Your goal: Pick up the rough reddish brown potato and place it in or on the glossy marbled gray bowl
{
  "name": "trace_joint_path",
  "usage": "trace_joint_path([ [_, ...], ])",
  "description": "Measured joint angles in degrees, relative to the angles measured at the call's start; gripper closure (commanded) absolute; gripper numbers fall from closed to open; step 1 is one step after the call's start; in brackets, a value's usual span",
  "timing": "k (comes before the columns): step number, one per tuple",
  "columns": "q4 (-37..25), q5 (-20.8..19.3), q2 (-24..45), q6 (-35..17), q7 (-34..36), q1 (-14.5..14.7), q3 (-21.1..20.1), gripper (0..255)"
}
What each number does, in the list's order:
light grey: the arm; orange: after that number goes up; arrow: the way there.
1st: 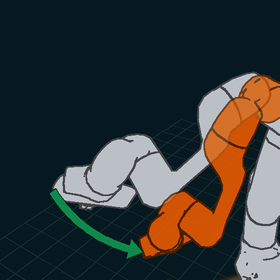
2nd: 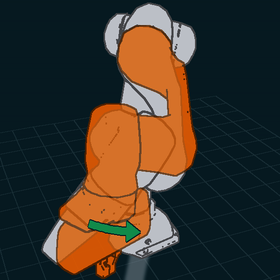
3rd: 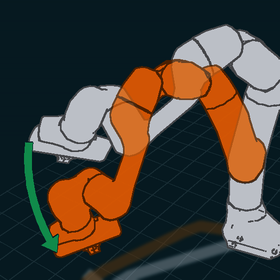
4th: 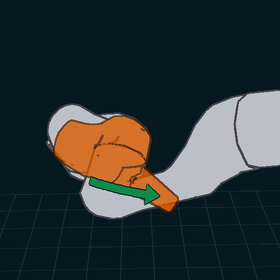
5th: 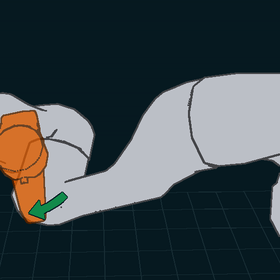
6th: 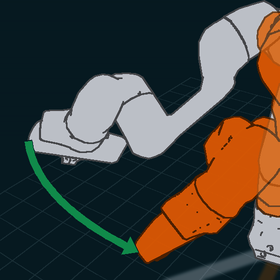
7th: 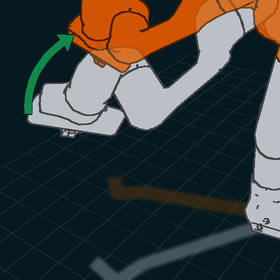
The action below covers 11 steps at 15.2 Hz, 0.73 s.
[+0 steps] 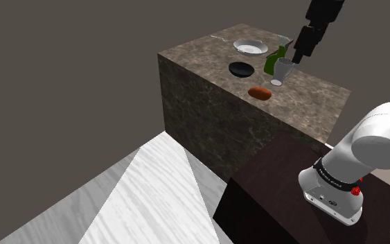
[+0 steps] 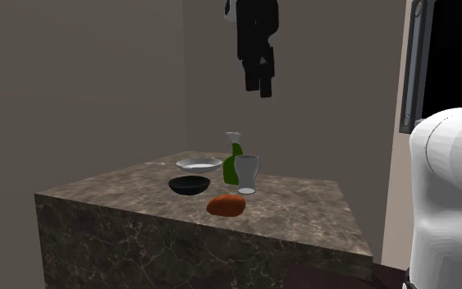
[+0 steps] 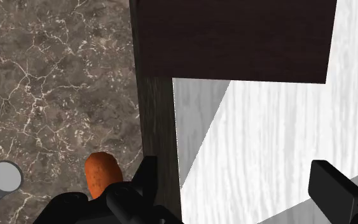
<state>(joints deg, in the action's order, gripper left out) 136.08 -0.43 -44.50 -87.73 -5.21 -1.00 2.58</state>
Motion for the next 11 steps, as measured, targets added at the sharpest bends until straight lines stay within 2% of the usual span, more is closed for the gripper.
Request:
trace_joint_path([
  [3,1.99,-0.67,0.22,-2.62,-0.84,-0.24,0.65,0],
  [11,11.57,-5.60,4.26,-19.63,-7.20,-2.47,6.39,0],
])
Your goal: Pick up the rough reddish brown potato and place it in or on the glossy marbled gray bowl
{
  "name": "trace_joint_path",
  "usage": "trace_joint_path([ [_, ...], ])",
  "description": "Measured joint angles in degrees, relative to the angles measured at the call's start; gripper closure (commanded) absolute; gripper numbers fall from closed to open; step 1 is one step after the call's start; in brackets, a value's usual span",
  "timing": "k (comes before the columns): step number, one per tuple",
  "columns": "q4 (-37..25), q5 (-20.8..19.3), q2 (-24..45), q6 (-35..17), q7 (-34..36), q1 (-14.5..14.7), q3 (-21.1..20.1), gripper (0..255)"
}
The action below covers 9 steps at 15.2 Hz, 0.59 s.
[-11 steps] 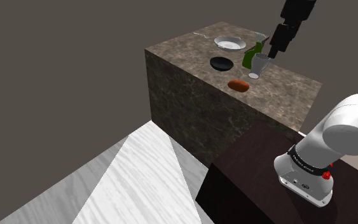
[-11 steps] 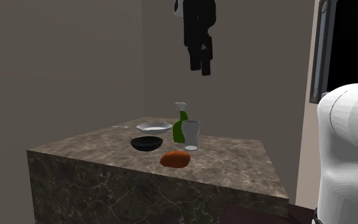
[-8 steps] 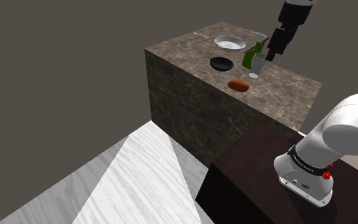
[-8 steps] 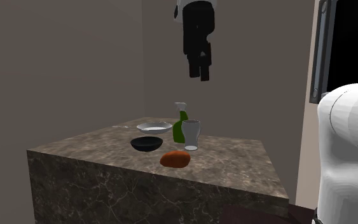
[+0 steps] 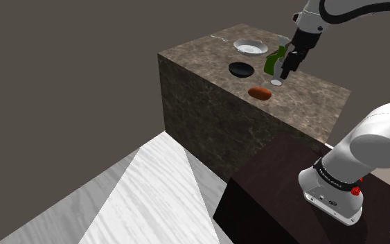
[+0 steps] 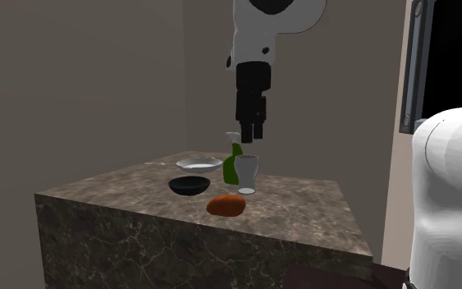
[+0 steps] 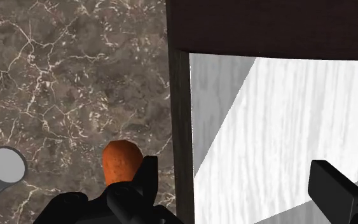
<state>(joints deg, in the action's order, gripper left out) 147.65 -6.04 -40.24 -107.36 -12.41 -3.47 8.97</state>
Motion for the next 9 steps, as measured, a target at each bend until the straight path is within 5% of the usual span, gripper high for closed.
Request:
trace_joint_path([
  [9,4.19,-3.53,13.74,-22.26,-7.27,-1.61,7.49,0],
])
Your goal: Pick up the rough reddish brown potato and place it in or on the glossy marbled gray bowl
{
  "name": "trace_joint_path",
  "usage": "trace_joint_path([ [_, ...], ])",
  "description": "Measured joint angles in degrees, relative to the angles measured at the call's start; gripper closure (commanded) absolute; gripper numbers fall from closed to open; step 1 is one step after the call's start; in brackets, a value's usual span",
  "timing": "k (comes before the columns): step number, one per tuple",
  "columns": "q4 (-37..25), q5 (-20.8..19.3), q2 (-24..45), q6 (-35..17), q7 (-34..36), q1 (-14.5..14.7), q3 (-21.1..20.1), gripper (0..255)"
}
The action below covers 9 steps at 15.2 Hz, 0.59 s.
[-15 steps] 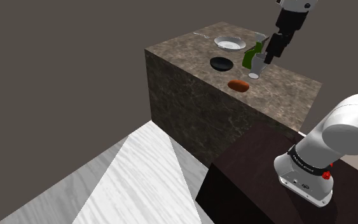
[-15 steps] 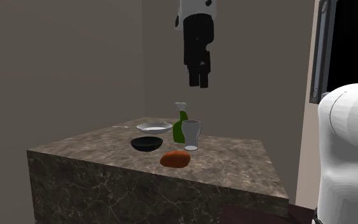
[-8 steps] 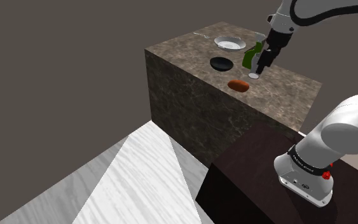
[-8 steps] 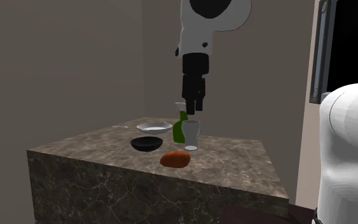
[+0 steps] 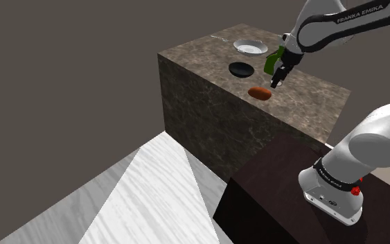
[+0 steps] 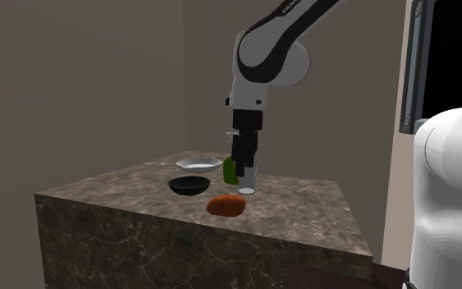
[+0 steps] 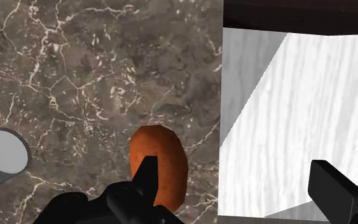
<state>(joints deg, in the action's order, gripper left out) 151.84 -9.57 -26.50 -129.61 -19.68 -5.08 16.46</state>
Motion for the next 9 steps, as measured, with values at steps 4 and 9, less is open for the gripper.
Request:
trace_joint_path([
  [4,-0.79,0.87,8.62,-9.75,-3.92,0.51,3.35,0],
  [9,-3.52,5.98,19.70,-19.91,-11.39,1.86,7.38,0],
])
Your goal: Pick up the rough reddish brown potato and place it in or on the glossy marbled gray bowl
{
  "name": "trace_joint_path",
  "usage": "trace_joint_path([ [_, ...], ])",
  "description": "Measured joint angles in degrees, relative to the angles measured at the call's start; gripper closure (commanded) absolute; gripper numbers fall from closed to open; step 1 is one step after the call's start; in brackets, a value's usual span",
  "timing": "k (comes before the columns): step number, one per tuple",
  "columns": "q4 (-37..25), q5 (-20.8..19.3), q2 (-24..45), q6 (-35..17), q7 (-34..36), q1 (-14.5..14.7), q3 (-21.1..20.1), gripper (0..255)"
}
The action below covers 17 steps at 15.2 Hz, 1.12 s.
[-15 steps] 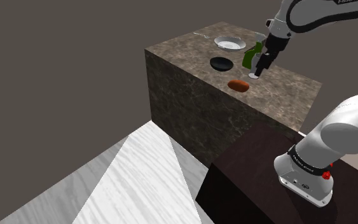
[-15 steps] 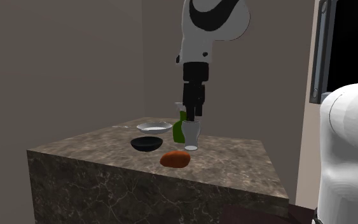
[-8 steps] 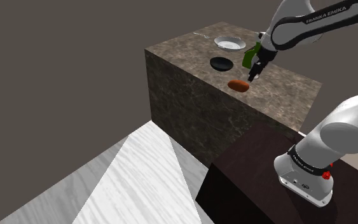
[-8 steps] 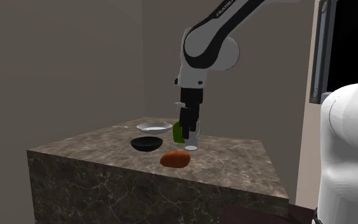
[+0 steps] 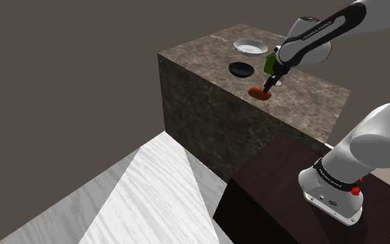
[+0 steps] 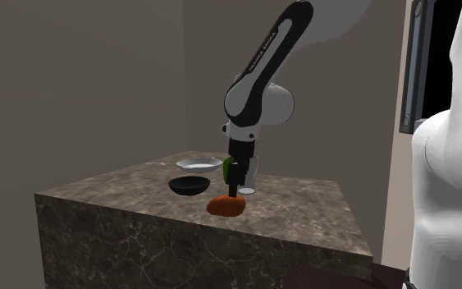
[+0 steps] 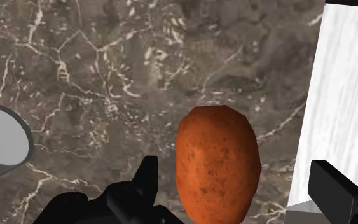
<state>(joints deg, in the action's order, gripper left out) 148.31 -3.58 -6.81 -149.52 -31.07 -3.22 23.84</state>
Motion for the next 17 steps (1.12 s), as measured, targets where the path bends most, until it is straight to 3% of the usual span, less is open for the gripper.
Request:
trace_joint_path([
  [7,-0.26,6.02,7.26,-6.74,-4.68,0.99,0.46,0],
  [14,-0.22,6.72,7.91,-7.38,-5.22,1.00,0.41,0],
  [15,-0.22,6.72,7.91,-7.38,-5.22,1.00,0.41,255],
  [17,-0.23,6.72,7.88,-7.39,-5.22,0.99,0.42,255],
])
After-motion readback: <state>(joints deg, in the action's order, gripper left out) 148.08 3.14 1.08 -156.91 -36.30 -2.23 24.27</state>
